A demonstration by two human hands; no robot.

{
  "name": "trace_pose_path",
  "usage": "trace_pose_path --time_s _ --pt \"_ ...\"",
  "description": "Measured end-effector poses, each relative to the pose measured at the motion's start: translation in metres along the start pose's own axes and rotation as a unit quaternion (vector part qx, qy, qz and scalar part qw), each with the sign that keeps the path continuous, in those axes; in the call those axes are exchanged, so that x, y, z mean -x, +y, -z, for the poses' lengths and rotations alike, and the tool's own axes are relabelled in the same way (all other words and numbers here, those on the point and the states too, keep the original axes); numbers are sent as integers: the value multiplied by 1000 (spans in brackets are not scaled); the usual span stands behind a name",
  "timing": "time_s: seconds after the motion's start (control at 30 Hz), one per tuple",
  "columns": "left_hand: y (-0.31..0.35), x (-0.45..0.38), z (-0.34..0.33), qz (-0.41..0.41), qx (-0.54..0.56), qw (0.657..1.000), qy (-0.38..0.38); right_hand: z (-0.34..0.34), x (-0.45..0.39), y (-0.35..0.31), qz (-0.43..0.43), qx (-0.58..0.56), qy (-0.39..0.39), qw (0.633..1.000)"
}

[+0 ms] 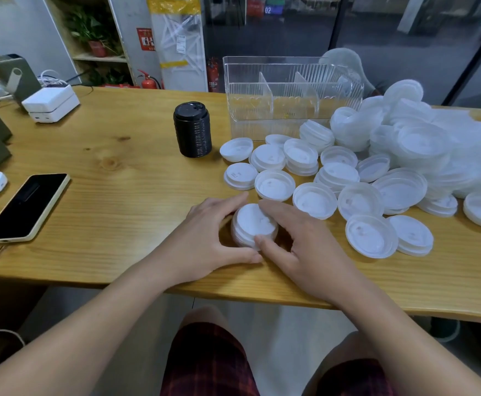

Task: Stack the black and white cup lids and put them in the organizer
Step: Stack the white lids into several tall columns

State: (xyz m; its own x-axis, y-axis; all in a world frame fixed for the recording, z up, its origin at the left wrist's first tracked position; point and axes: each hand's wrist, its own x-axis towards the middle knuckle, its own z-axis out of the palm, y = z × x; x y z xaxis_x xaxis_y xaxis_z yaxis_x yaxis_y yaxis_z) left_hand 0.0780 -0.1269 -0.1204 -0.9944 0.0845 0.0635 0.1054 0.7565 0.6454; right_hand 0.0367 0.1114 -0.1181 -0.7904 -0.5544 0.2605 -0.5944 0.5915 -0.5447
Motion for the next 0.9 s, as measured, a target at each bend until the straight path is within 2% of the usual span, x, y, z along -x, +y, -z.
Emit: trace_pose_path --time_s 0.1,0.17,0.23,0.3,0.47,0.73,0.9 --pt "4 1 -5 -6 -17 1000 5 -1 2 -1 3 0 15 1000" --pt "4 1 -6 -2 -25 1000 1 -1 5 3 5 6 96 995" --pt "4 1 -6 -7 -45 999 -9 0 8 12 5 58 201 978" --pt "5 1 -7 -28 -76 997 -14 3 9 23 -22 140 238 961" --pt "9 1 -8 -44 -89 995 -12 -3 8 37 -58 244 203 947" --pt "9 3 -7 -30 -52 998 -4 -5 4 36 -9 198 204 959" --pt "7 3 -6 -33 -42 999 -1 -4 2 37 -12 174 196 965"
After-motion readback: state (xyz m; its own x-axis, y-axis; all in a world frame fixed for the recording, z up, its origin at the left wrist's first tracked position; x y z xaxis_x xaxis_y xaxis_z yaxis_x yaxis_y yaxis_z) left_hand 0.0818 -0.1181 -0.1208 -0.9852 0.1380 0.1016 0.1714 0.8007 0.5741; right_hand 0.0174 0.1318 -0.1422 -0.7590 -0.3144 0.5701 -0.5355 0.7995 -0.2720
